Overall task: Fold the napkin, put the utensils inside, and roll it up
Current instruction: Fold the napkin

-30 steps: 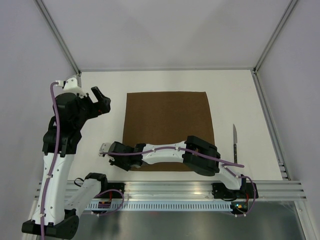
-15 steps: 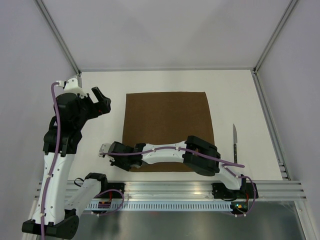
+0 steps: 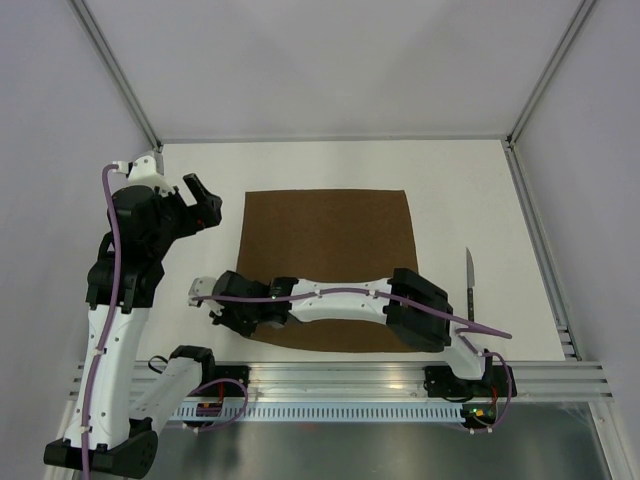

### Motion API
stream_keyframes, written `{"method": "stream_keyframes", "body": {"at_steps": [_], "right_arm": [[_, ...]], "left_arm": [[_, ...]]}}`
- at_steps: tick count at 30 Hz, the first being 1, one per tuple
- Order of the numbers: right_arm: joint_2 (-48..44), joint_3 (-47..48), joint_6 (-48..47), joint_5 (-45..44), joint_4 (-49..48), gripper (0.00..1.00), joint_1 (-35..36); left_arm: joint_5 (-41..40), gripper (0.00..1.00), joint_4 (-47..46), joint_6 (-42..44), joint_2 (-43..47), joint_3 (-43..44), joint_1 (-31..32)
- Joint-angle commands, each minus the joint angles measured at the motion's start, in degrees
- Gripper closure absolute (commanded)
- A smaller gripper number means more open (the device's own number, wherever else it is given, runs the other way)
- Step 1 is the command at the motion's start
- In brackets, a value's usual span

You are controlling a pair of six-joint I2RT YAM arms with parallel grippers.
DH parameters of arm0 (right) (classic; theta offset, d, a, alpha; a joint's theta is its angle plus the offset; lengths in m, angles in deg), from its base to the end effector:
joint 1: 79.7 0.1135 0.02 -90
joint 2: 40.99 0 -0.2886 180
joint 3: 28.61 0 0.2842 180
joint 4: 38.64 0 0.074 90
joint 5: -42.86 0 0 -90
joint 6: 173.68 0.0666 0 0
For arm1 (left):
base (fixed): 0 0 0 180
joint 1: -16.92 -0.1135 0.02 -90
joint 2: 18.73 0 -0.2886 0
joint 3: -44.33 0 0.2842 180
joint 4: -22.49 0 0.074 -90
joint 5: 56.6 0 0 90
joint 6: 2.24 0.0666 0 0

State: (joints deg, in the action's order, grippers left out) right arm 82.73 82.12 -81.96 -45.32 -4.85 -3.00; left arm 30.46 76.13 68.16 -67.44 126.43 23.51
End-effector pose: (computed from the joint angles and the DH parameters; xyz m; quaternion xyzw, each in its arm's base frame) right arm 0.1253 0.5390 0.1872 -0.5704 0.7340 0.2442 0.2760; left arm 0.1978 -0.0194 0.4381 -0.1075 0.8132 -0.1090 0.5615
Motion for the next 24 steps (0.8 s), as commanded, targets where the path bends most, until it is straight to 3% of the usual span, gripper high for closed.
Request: {"method": "stream_keyframes", "body": {"at_steps": [1, 24], "right_arm": [[-3.4, 2.6, 0.4, 0.8, 1.5, 0.99, -1.4], [-18.1, -11.7, -3.9, 2.8, 0.2, 0.99, -26.5]], "left_arm": [[-0.2, 0.00, -1.6, -1.4, 0.6, 0.1, -0.2], [2.7, 0.00, -5.6, -3.0, -2.2, -1.8, -0.2]]}}
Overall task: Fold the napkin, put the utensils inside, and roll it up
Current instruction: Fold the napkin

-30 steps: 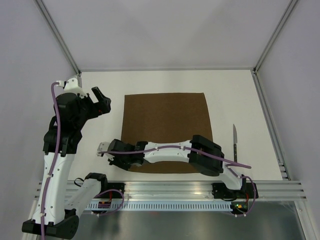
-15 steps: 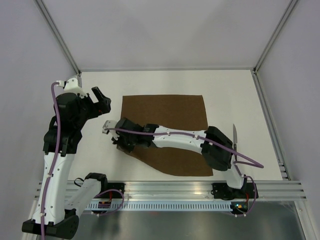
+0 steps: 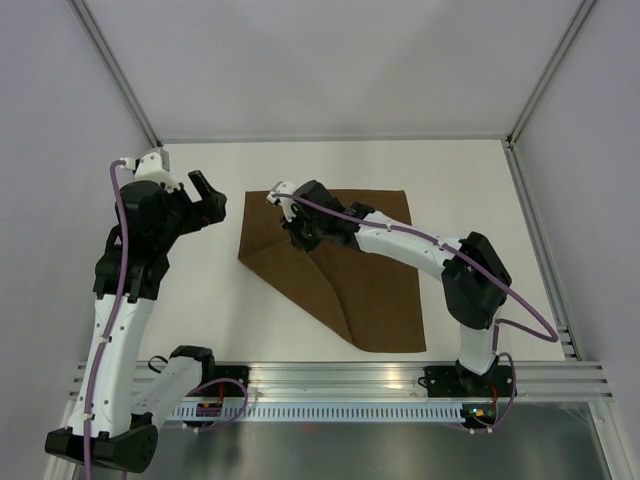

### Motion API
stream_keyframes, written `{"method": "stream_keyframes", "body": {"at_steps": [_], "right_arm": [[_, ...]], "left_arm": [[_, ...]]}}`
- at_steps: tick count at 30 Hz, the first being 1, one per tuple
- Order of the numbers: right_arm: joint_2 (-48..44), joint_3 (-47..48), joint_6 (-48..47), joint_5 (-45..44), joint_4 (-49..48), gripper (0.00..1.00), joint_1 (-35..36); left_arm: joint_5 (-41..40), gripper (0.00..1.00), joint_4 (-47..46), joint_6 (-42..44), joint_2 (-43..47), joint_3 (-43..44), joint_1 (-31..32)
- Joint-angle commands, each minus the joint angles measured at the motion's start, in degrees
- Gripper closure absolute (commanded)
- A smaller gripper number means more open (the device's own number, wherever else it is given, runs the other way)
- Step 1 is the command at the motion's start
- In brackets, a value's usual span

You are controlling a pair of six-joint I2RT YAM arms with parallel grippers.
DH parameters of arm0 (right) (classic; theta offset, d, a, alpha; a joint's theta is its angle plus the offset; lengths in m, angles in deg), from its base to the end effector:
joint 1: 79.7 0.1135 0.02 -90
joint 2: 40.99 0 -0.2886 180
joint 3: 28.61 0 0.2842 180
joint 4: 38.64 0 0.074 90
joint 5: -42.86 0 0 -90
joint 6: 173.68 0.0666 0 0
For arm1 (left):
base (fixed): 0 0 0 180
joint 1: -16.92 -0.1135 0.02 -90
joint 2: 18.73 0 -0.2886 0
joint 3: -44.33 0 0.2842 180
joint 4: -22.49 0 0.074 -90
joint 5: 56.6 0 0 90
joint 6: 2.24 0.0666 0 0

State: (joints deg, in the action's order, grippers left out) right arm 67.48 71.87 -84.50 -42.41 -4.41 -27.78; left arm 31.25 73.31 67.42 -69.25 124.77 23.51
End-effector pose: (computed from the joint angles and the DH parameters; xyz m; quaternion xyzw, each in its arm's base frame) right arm 0.3021 0.3945 0.2534 -0.4207 0.8111 0.2086 0.3488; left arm 0.2130 -0.0221 0.4279 -0.1091 0.8163 -0.1170 0.5550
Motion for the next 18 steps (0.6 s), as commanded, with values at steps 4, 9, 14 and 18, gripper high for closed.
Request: {"method": "stream_keyframes", "body": {"at_steps": [4, 9, 14, 18], "right_arm": [[-2.4, -2.9, -2.5, -0.2, -1.3, 1.00, -5.5], [-0.4, -3.7, -3.7, -0.2, -2.7, 1.00, -10.3], [1.0, -3.6, -4.5, -0.7, -4.4, 1.00, -14.3], [2.2, -3.0, -4.5, -0.5, -4.9, 1.00, -16.9]], "left_arm": [[1.9, 0.00, -3.4, -2.3, -0.8, -0.3, -0.3], [3.5, 0.00, -3.7, -2.4, -1.2, -0.6, -0.2], [3.2, 0.00, -4.2, -2.3, -1.2, -1.3, -0.3], [3.3, 0.00, -4.5, -2.3, -1.4, -1.8, -0.2]]}}
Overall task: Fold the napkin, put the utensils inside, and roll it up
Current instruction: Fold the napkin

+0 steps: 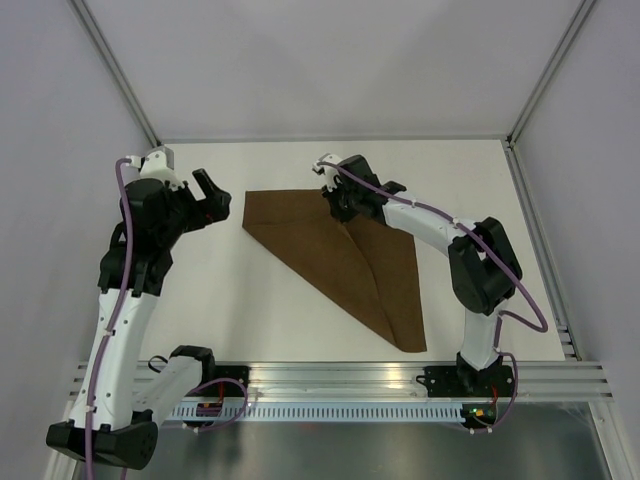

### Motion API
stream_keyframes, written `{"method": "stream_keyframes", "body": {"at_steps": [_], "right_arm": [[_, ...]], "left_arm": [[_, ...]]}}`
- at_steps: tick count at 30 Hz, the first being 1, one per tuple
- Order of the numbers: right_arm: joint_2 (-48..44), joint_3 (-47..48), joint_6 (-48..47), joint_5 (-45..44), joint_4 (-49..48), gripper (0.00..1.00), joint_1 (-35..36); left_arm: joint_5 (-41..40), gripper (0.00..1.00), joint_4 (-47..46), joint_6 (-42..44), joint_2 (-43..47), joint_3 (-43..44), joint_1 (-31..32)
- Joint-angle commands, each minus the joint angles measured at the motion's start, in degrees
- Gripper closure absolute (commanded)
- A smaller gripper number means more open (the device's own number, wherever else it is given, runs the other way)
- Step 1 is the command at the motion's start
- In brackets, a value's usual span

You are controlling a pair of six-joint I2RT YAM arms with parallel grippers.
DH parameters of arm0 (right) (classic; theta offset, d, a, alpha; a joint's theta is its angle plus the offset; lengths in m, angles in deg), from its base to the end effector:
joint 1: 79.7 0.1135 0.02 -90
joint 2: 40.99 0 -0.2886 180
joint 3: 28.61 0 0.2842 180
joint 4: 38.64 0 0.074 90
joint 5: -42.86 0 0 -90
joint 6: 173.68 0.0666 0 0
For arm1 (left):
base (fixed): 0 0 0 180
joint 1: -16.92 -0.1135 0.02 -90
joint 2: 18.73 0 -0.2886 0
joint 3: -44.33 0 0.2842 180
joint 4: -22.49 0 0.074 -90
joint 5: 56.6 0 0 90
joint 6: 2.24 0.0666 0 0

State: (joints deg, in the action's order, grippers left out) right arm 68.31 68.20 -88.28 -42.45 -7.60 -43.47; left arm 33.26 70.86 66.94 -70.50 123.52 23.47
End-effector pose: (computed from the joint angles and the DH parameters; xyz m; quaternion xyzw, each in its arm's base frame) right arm 0.3958 0.2967 0.2277 -0.3354 0.8548 0.1436 0.3690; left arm 0.2235 -0.0255 0.4208 -0.1030 0.8174 -0.1331 0.5509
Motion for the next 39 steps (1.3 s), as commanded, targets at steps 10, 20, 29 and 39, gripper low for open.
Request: {"method": "stream_keyframes", "body": {"at_steps": [10, 20, 29, 39], "right_arm": [[3.2, 1.4, -1.1, -1.0, -3.5, 1.00, -7.2], [5.0, 3.0, -0.2, 0.1, -4.4, 1.00, -12.8], [6.5, 4.1, 0.8, 0.8, -5.5, 0.99, -15.9], [7.7, 4.4, 1.3, 0.8, -5.9, 1.00, -17.6]], "left_arm": [[1.5, 0.00, -3.0, -1.6, -0.8, -1.3, -0.2], [2.0, 0.00, -4.1, -1.8, -1.0, -2.6, -0.1], [2.0, 0.00, -4.5, -1.9, -1.0, -3.6, -0.1], [1.8, 0.00, -4.7, -1.6, -1.0, -4.4, -0.2]]}}
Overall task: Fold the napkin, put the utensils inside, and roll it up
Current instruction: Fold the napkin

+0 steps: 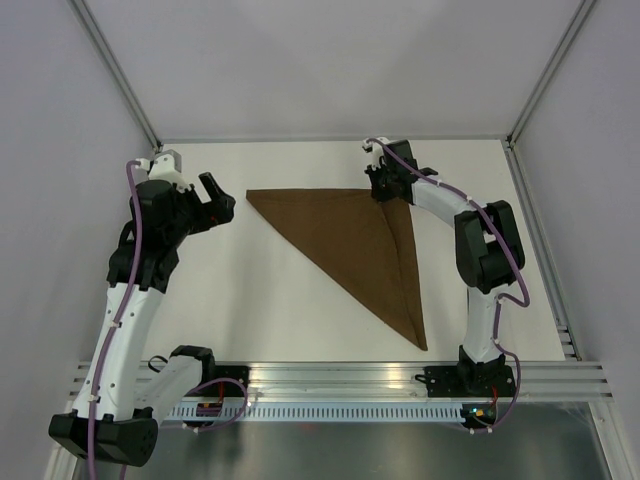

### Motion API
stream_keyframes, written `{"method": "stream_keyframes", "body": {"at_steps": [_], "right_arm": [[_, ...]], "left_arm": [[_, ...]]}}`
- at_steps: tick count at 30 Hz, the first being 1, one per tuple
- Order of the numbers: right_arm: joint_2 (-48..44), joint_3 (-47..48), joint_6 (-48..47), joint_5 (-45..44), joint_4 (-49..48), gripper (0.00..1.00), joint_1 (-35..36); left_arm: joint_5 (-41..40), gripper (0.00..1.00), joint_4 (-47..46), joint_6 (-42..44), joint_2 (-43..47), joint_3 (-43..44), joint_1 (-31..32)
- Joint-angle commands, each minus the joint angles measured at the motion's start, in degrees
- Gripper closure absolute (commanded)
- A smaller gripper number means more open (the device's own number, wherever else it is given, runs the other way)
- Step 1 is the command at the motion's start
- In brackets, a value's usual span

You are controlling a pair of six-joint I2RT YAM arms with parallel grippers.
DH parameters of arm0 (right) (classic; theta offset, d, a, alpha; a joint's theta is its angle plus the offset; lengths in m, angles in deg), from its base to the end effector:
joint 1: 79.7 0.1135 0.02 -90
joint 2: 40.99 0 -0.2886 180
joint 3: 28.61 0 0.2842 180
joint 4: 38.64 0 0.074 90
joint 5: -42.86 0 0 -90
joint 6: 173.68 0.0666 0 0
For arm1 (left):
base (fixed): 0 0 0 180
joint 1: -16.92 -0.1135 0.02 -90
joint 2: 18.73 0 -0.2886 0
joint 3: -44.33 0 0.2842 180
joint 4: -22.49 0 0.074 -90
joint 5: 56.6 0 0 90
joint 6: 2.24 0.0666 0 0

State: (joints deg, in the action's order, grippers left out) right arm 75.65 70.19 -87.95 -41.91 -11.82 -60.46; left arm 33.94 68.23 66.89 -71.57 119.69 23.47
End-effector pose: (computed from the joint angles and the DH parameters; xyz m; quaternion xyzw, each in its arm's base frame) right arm 0.4887 0.1770 0.1858 -0.2050 0.8989 0.0919 0.3763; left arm 0.2358 -0.0277 0.3969 -0.1015 0.8287 -0.1343 0.5337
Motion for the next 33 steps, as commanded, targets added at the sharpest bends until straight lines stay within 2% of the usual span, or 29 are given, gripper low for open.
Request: {"method": "stream_keyframes", "body": {"at_steps": [1, 21, 33], "right_arm": [[0.4, 2.6, 1.0, 0.2, -1.9, 0.99, -0.9], [-3.7, 4.4, 3.7, 5.0, -0.7, 1.00, -2.5], [-5.4, 5.9, 3.9, 4.9, 0.2, 1.00, -2.5]], "left_arm": [[1.1, 0.00, -2.2, -1.5, 0.1, -0.7, -0.1], [0.9, 0.00, -2.4, -1.5, -0.2, -1.0, -0.1], [1.2, 0.00, -2.9, -1.5, -0.6, -0.9, -0.1]]}}
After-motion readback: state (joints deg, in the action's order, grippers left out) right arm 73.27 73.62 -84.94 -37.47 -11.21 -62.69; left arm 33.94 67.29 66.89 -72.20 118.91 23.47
